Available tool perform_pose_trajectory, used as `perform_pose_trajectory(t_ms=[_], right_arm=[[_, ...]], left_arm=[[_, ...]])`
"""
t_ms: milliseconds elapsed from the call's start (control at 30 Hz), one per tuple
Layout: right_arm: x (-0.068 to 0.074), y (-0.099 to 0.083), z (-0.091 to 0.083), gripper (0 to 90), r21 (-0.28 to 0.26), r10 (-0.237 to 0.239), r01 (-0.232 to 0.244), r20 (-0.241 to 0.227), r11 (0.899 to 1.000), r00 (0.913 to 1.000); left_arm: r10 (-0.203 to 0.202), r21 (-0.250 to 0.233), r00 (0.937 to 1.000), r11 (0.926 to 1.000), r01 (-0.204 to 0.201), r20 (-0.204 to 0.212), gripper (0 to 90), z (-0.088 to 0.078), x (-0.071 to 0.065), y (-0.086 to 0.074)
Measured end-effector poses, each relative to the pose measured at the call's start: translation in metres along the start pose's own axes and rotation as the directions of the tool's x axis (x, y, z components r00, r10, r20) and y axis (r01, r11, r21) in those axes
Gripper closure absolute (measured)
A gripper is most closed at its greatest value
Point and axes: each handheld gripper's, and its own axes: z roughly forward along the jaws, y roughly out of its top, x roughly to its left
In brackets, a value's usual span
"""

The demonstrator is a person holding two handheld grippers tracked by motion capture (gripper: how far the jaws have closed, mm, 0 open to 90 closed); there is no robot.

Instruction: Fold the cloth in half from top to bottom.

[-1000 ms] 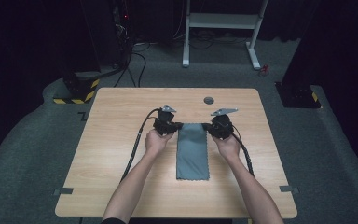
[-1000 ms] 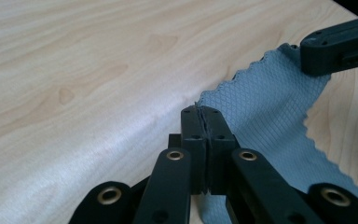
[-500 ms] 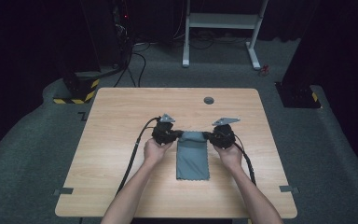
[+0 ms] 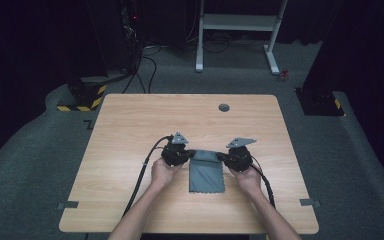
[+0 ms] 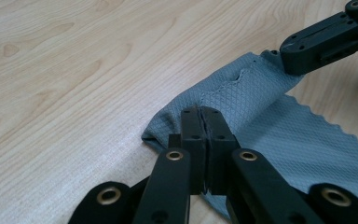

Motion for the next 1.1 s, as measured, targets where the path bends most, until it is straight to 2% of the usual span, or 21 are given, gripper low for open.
perform_pose_trajectory(t_ms=[200, 267, 300, 400, 733, 967, 1100], right_arm=[[0.002, -0.007, -0.003, 90.0, -0.012, 0.016, -0.016, -0.019, 1.0, 0.9997], [0.003, -0.008, -0.005, 90.0, -0.008, 0.024, -0.024, -0.023, 1.0, 0.9995], [0.003, -0.008, -0.005, 90.0, -0.017, 0.013, -0.013, -0.022, 1.0, 0.9997], [0.005, -0.009, -0.007, 90.0, -0.018, 0.014, -0.015, -0.025, 1.0, 0.9996], [0.007, -0.014, -0.012, 90.0, -0.028, 0.009, -0.01, -0.033, 1.0, 0.9994], [0.011, -0.014, -0.016, 90.0, -0.034, 0.005, -0.006, -0.036, 0.999, 0.9994], [0.012, -0.016, -0.018, 90.0, -0.036, 0.007, -0.009, -0.044, 0.999, 0.999]], left_arm=[[0.005, -0.009, 1.0, 0.9999, -0.005, 0.006, 88.5, -0.003, -0.007, -0.008], [0.019, -0.004, 0.9998, 0.9998, -0.019, 0.005, 88.5, -0.004, -0.009, -0.009], [0.032, 0.0, 0.9995, 0.9995, -0.032, 0.003, 88.5, -0.005, -0.01, -0.01], [0.04, -0.003, 0.9992, 0.9992, -0.04, 0.003, 88.5, -0.007, -0.012, -0.01], [0.014, -0.006, 0.9997, 0.9999, -0.014, 0.022, 88.6, -0.01, -0.018, -0.015], [0.048, -0.008, 0.9988, 0.9988, -0.048, 0.006, 88.6, -0.014, -0.023, -0.016], [0.043, -0.018, 0.999, 0.9989, -0.043, 0.013, 88.6, -0.017, -0.027, -0.018]])
